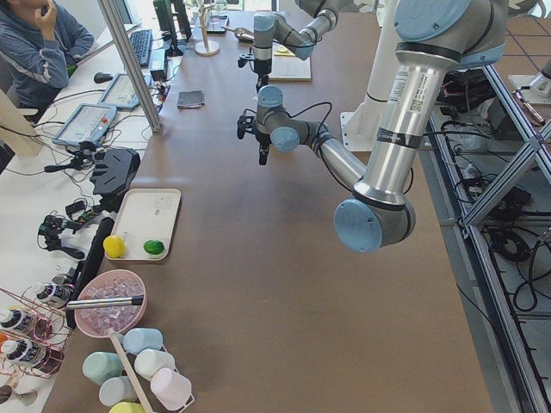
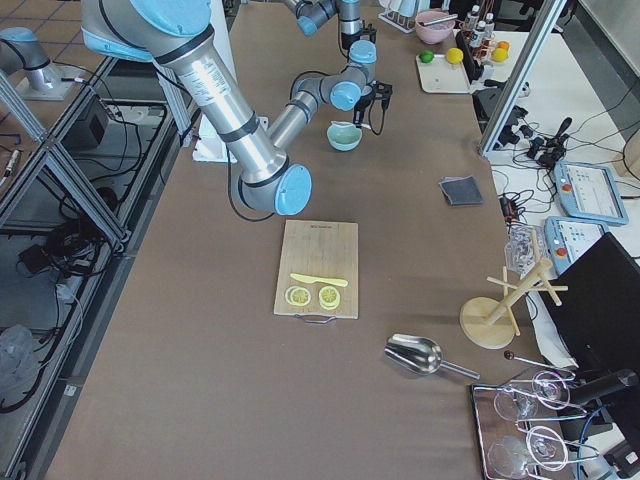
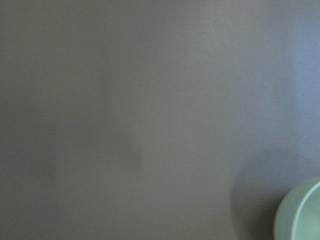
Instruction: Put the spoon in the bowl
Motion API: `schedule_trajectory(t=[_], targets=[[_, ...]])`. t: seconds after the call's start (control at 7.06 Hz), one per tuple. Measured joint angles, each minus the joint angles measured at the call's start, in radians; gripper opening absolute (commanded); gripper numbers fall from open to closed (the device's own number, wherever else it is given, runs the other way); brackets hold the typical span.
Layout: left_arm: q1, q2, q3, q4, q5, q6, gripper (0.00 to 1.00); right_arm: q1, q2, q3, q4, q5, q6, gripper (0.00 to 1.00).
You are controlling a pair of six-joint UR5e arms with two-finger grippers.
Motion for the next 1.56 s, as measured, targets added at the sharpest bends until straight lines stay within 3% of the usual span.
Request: schedule_trajectory(t=[0.28,0.42,0.71,0.85,1.13,1.28,1.56], targets=[[-0.055,0.088,-0.042,-0.003,-0.042,0.093,0.98,-0.021,0.029,-0.094,0.11,-0.077,0.082,0.0],[-0.066,0.103,-0.046,-0.004,-0.051,0.111,0.98,-0.029,0.032,-0.107,0.127,-0.109,0.106,0.3],[-0.07,0.106,-0.045,-0.005,-0.056,0.12,0.98,-0.041,0.03,-0.113,0.137,-0.142,0.124,0.59],[-0.07,0.103,-0.043,-0.005,-0.056,0.12,0.98,-0.05,0.028,-0.112,0.139,-0.146,0.127,1.0],[-0.071,0.098,-0.04,-0.005,-0.055,0.121,0.98,-0.061,0.01,-0.083,0.139,-0.144,0.129,1.0],[-0.076,0.098,-0.04,-0.003,-0.056,0.121,0.98,-0.048,-0.03,-0.024,0.135,-0.124,0.125,1.0],[-0.116,0.116,-0.04,0.004,-0.057,0.169,0.98,0.06,-0.18,0.126,0.125,0.003,0.069,1.0]])
